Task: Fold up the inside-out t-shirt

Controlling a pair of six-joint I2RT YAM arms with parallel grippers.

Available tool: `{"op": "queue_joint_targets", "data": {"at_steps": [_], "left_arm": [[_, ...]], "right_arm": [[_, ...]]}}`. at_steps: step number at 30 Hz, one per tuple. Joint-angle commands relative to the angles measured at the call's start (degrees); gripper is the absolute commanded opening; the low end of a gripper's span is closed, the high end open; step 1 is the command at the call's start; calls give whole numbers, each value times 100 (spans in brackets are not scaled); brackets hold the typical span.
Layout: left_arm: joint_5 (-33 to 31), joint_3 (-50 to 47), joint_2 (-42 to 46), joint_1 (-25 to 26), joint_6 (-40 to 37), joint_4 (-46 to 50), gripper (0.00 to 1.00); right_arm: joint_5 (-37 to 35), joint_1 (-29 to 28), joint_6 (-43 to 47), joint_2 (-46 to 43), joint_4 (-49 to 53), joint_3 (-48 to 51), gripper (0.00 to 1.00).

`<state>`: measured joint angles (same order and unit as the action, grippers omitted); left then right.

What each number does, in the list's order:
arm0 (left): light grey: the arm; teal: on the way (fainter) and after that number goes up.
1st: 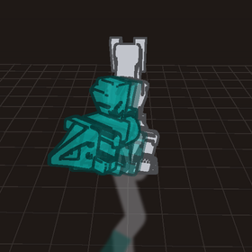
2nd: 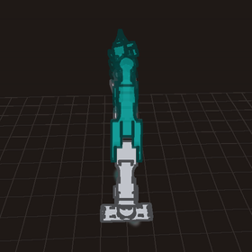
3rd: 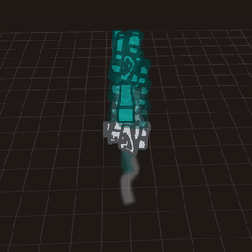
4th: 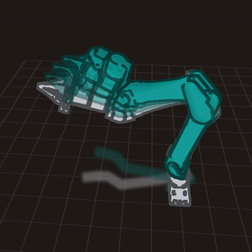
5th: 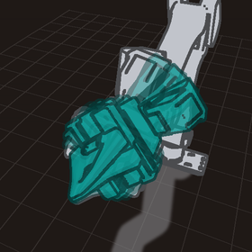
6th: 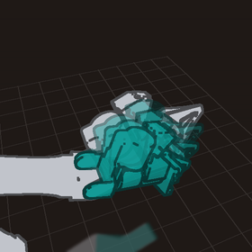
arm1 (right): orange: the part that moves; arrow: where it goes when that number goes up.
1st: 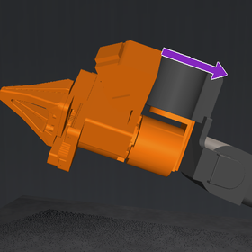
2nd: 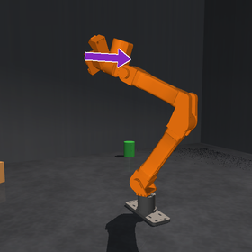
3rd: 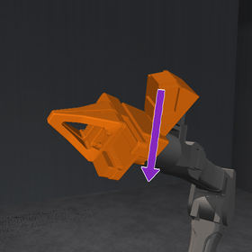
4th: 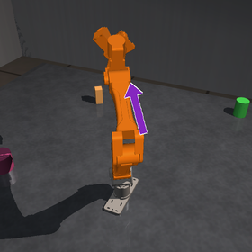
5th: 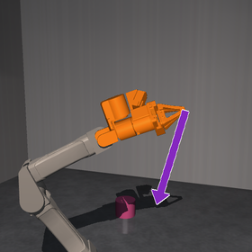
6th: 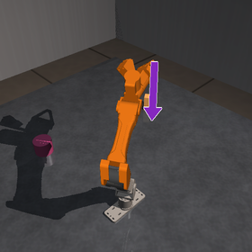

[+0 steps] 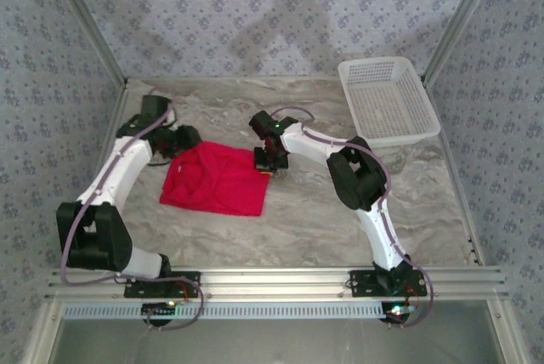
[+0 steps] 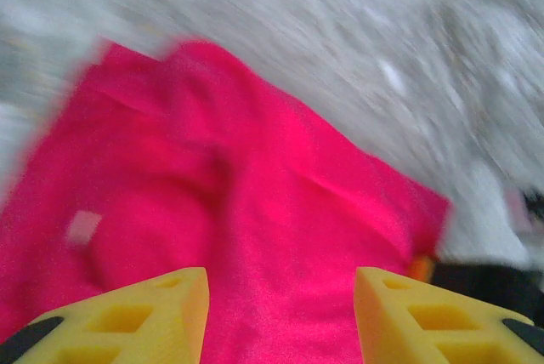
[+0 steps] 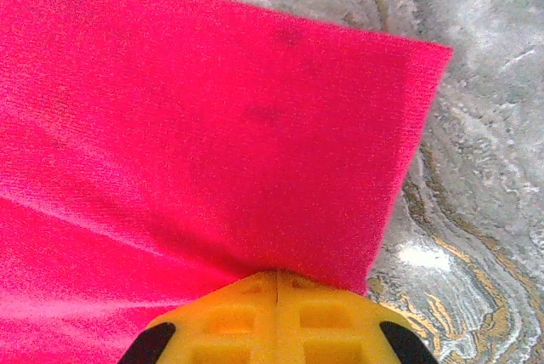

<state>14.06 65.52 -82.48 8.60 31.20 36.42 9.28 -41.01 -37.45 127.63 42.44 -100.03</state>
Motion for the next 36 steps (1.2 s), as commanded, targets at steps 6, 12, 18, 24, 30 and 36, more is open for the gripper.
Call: {"op": "queue_joint_targets", "data": {"at_steps": [6, 12, 18, 24, 30, 36], "left_arm": [[664, -556, -1290, 1454, 1159, -1546, 41], [-38, -198, -2067, 970, 837, -679, 34], [-69, -604, -1371, -950, 376, -173, 36], [-1, -750, -1133, -2367, 254, -68, 36], [-555, -567, -123, -2333, 282, 166, 37], [-655, -653, 655, -1251, 266, 540, 40]], "right_arm": [[-12, -34, 89, 259, 294, 71, 0], [-167, -33, 86, 294, 441, 130, 0], [-346, 60, 71, 319, 579, 327, 0], [-364, 136, 84, 330, 489, 463, 0], [-401, 82, 95, 193, 618, 287, 0], [-408, -109, 365, -426, 886, -110, 0]]}}
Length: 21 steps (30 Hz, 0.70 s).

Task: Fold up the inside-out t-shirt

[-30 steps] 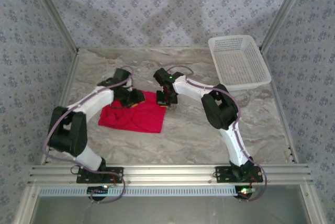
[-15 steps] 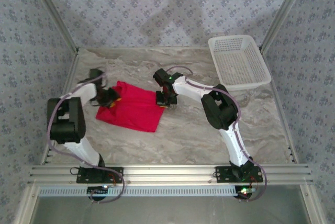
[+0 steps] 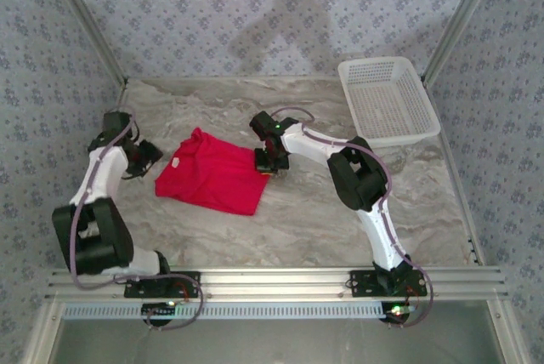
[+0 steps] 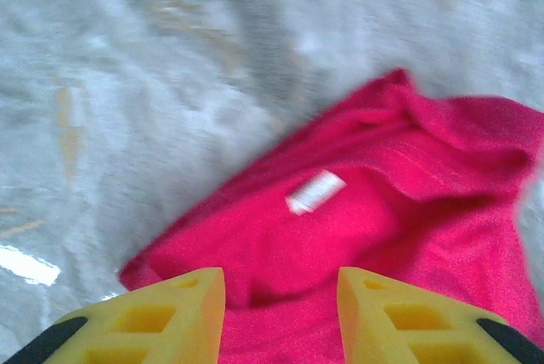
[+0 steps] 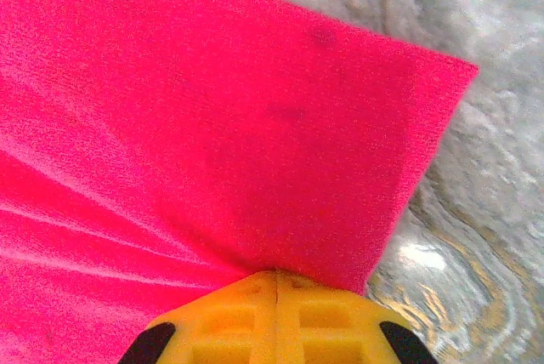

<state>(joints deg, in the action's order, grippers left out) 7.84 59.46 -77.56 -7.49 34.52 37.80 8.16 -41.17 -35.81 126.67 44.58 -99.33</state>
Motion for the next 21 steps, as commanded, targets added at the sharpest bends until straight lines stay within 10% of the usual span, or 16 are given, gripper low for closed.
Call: {"op": "queue_joint_targets", "data": {"at_steps": [1, 8, 14, 21], "left_arm": [[77, -159, 187, 543, 29, 343, 40], [746, -1135, -438, 1794, 867, -1144, 39], [311, -597, -1613, 1608, 343, -849, 39], [-617, 712, -2123, 1070, -233, 78, 39]], "right_arm": [[-295, -116, 206, -383, 702, -257, 0], [371, -159, 206, 23, 380, -621, 0], [293, -15, 291, 584, 497, -418, 0], [-257, -387, -248, -1015, 81, 2232, 0]]}}
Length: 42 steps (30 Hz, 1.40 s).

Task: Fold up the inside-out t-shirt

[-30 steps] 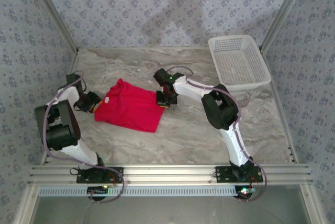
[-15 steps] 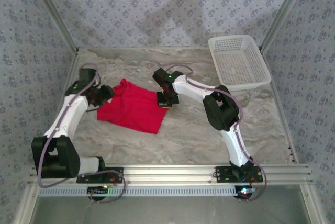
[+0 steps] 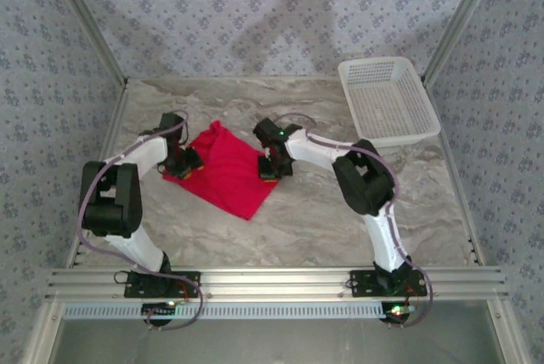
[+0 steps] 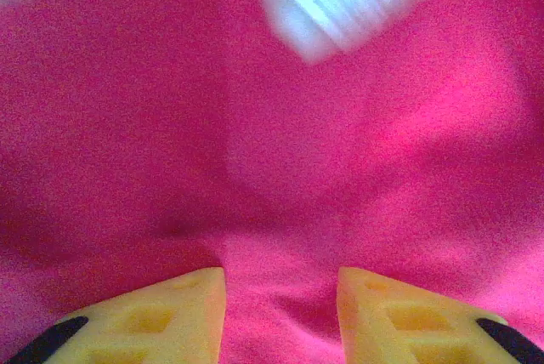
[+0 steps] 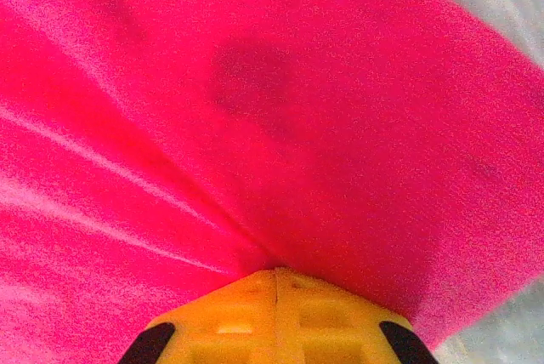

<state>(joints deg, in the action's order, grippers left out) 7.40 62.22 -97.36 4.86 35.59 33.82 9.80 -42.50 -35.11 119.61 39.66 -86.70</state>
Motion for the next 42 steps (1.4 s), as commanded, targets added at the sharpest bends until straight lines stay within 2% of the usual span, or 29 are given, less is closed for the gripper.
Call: {"op": "queue_joint_targets", "data": {"at_steps": [1, 3, 6, 7, 11, 12, 18, 24, 28, 29, 30, 32, 33, 35, 40, 42], "left_arm": [[-567, 538, -191, -183, -358, 476, 39], [-376, 725, -288, -154, -353, 476, 39], [-119, 848, -323, -3, -303, 476, 39], [-34, 866, -307, 39, -299, 476, 39], [587, 741, -77, 37, -398, 476, 39], [763, 681, 6, 16, -449, 476, 39], [1657, 525, 79, -6, -436, 92, 46], [1438, 858, -497, 142, -559, 177, 46], [1287, 1028, -850, 156, -636, 237, 40], [1249, 1069, -912, 156, -641, 244, 37], [1209, 1124, -964, 160, -650, 265, 30], [1106, 1241, -1012, 172, -667, 345, 16], [1036, 1314, -991, 188, -681, 412, 10], [791, 1441, -923, 208, -726, 476, 3], [359, 1784, -784, 226, -826, 908, 2], [359, 1873, -832, 221, -843, 927, 2]], "right_arm": [[-414, -397, -462, -599, 494, 1269, 0], [-359, -793, -777, -1177, 329, 1686, 0], [-403, -1189, -929, -1688, 276, 1596, 1], [-459, -1194, -880, -1776, 315, 1489, 6], [-651, -883, -337, -1901, 455, 838, 40], [-676, -707, -152, -1853, 430, 669, 44], [-882, 183, 685, -1042, 59, -305, 49], [-845, 505, 1042, 247, 249, -1686, 51], [-862, 559, 1098, 936, 488, -2480, 51], [-882, 568, 1109, 1058, 511, -2653, 47], [-916, 576, 1110, 1156, 548, -2814, 37], [-928, 601, 1080, 1254, 707, -3122, 10], [-940, 612, 1033, 1242, 799, -3242, 2], [-896, 627, 929, 1153, 955, -3389, 0], [-181, 816, 448, 1004, 1069, -3521, 0], [-1, 918, 321, 1135, 1027, -3573, 4]]}}
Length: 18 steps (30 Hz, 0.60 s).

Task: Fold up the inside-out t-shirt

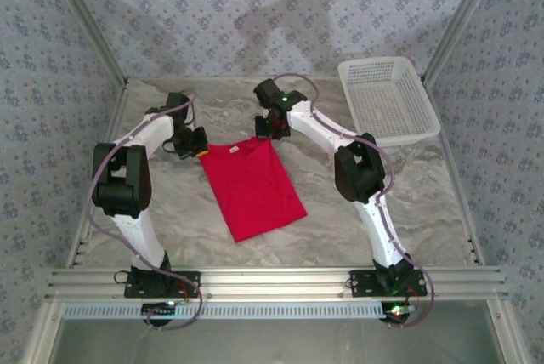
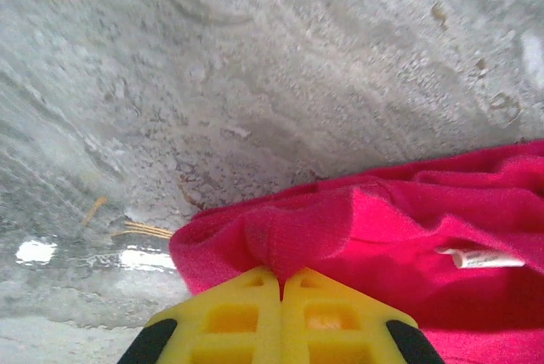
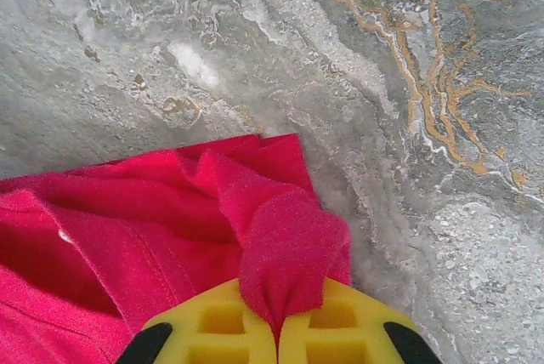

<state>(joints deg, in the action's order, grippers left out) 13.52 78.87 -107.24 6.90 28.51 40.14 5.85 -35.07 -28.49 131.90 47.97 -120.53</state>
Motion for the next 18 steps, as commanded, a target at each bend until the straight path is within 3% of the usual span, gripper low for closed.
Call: {"op": "queue_joint_targets", "data": {"at_steps": [1, 3, 5, 10, 14, 18], "left_arm": [[-249, 267, 91, 22, -135, 319, 3], [-244, 317, -49, 22, -127, 324, 5], [-341, 363, -208, 18, -133, 322, 10], [-822, 617, -363, -101, -96, 546, 37], [-1281, 431, 316, 92, -2, 630, 43], [-1490, -217, 1401, 619, 242, 358, 47]], "right_arm": [[476, 223, -372, 48, 217, -274, 7], [617, 312, -434, 379, 321, -562, 12], [744, 408, -510, 721, 337, -828, 27], [932, 563, -457, 760, 561, -1115, 43], [612, 475, -66, -223, 525, -115, 45], [870, 286, -189, -1442, -518, 1725, 38]]}}
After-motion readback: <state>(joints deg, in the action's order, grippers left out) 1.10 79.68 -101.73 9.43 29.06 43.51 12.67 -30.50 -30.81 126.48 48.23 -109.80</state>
